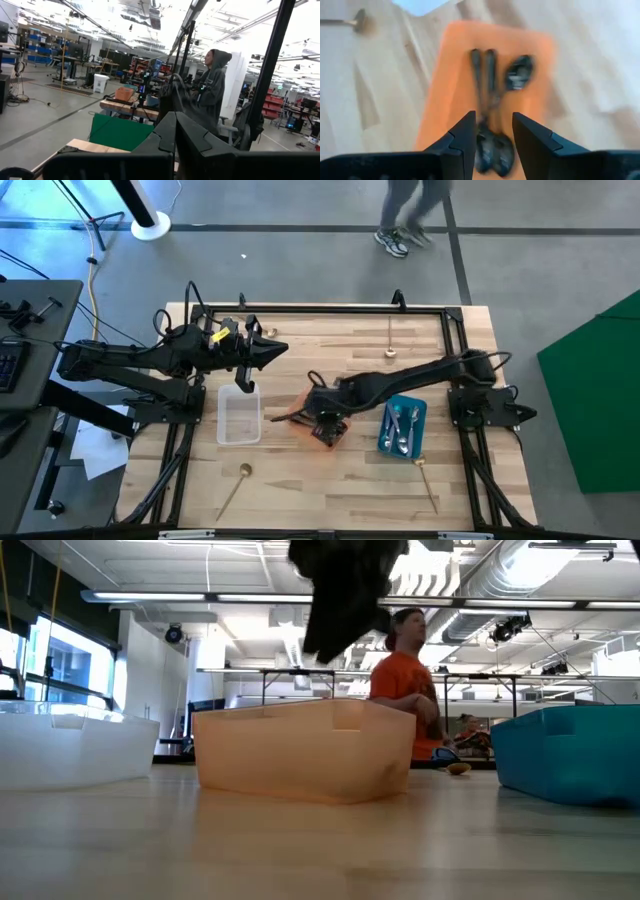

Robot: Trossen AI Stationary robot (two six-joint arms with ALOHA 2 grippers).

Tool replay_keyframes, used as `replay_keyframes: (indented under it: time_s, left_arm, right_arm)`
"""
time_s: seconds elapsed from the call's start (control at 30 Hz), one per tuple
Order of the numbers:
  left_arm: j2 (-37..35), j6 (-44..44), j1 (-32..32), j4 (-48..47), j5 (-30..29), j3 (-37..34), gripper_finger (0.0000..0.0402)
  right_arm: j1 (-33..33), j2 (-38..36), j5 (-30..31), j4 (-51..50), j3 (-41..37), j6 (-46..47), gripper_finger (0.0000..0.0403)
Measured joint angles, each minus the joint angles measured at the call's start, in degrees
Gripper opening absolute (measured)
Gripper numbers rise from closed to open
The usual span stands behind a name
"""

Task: Sort silverware by color (type)
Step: Put the top right gold spoon into the transparent bin

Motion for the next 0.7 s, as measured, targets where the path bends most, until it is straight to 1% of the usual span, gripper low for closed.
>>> replay_keyframes:
  time_s: [0.1, 0.17, 0.3, 0.37, 0.47, 0.57, 0.7]
  left_arm:
    - [0.00, 0.02, 0.00, 0.00, 0.00, 0.00, 0.0000]
    - [0.00, 0.03, 0.01, -0.02, 0.00, 0.00, 0.0000]
    - [0.00, 0.05, 0.02, -0.08, 0.00, 0.00, 0.0000]
    - [0.00, 0.04, 0.02, -0.07, 0.00, 0.00, 0.0000]
    - [0.00, 0.06, 0.02, -0.07, 0.00, 0.00, 0.0000]
    - [0.00, 0.08, 0.02, -0.11, 0.00, 0.00, 0.0000]
    - [0.00, 0.08, 0.02, -1.09, 0.00, 0.00, 0.0000]
  right_arm:
    - [1.14, -4.31, 5.53, -4.20, -0.57, -0.41, 0.0112]
    - [2.15, -6.61, 7.69, -6.38, -2.14, -0.53, 0.0112]
    - [4.05, -11.31, 6.86, -6.50, -10.29, 4.19, 0.0096]
    - [5.22, -13.79, 6.68, -4.21, -15.50, 7.58, 0.0079]
    - [6.62, -18.32, 6.63, 2.74, -22.75, 11.52, 0.0046]
    - [7.32, -22.86, 7.20, 9.53, -28.15, 11.92, 0.0009]
    - [7.25, -28.98, 9.97, 15.79, -33.08, 8.63, 0.0010]
